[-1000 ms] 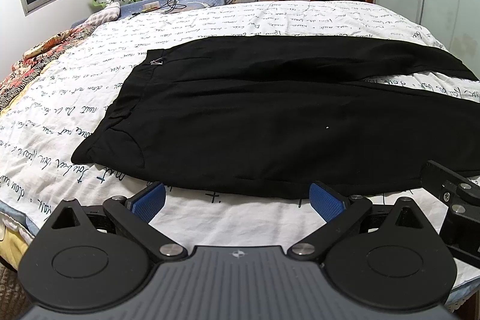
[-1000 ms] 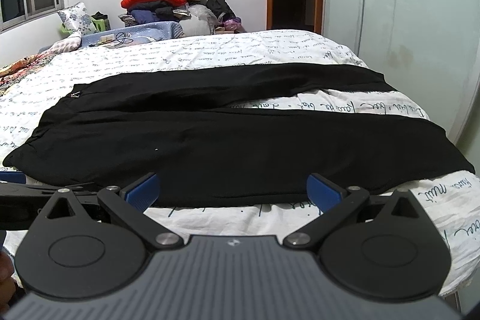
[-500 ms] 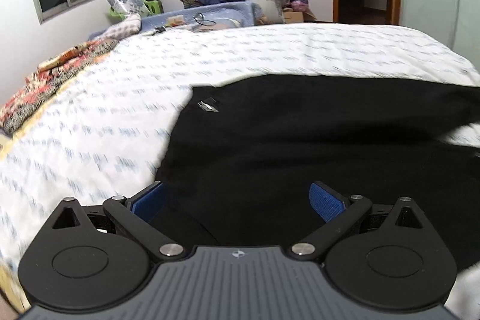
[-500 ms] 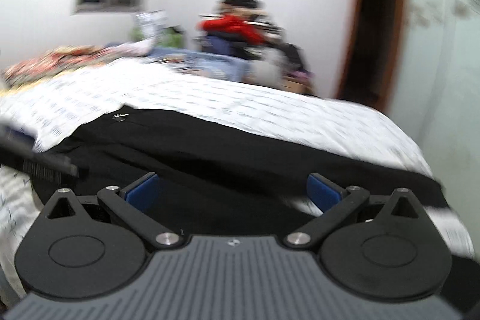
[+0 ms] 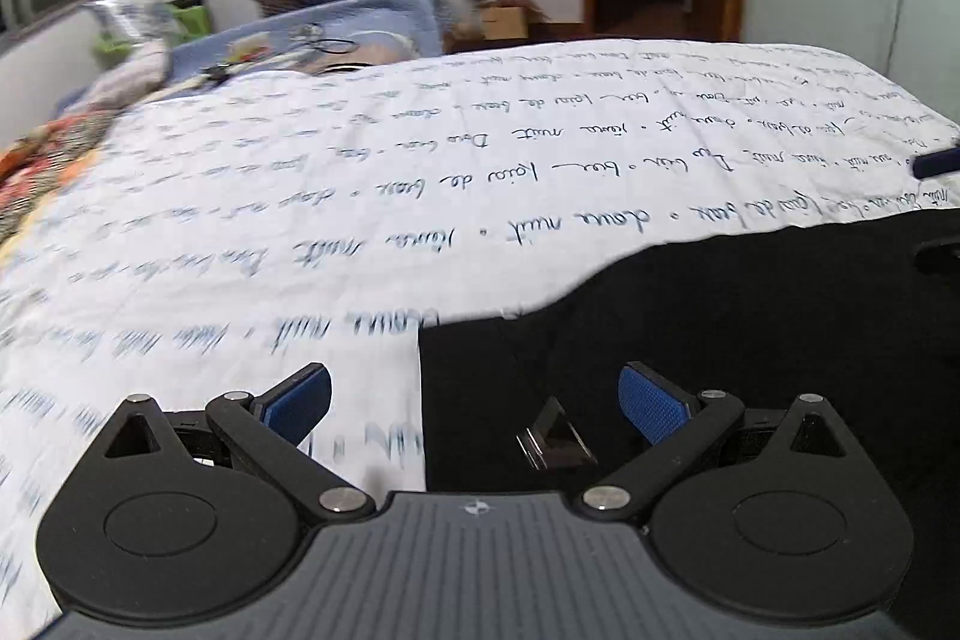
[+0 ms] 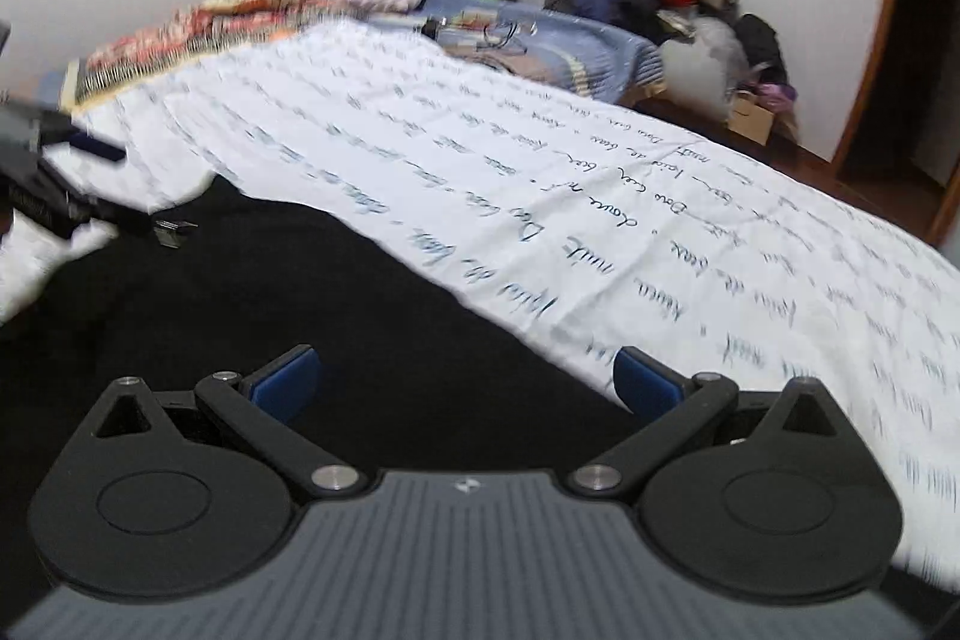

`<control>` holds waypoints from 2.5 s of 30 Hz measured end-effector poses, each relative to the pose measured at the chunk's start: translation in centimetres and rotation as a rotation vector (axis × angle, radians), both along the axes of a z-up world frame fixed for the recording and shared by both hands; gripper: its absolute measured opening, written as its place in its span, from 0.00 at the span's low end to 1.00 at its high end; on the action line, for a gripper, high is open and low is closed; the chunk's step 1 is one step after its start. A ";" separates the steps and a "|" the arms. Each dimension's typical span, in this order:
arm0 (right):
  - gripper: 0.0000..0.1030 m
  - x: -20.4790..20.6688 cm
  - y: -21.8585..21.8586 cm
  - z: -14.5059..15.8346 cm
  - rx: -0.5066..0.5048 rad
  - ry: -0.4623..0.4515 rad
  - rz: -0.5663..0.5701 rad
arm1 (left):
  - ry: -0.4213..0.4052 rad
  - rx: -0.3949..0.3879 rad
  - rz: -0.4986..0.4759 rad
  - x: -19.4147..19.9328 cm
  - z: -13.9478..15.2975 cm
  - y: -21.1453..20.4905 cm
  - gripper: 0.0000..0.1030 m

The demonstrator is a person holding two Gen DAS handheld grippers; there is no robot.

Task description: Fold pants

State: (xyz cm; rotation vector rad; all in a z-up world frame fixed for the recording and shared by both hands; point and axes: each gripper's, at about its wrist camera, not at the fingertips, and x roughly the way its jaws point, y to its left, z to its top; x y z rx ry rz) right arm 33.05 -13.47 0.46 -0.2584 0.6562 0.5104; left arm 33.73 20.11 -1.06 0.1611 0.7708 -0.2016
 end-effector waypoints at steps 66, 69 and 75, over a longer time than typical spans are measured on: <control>0.08 -32.9 6.2 -6.4 -0.276 -0.201 0.307 | -0.010 -0.050 0.306 -26.4 0.0 5.7 0.08; 0.12 -34.2 4.5 -4.3 -0.217 -0.201 0.332 | -0.073 -0.029 0.177 -26.5 2.9 1.3 0.08; 0.12 -31.4 -2.5 -2.1 -0.223 -0.225 0.029 | -0.058 -0.120 -0.298 -25.1 4.6 -12.7 0.09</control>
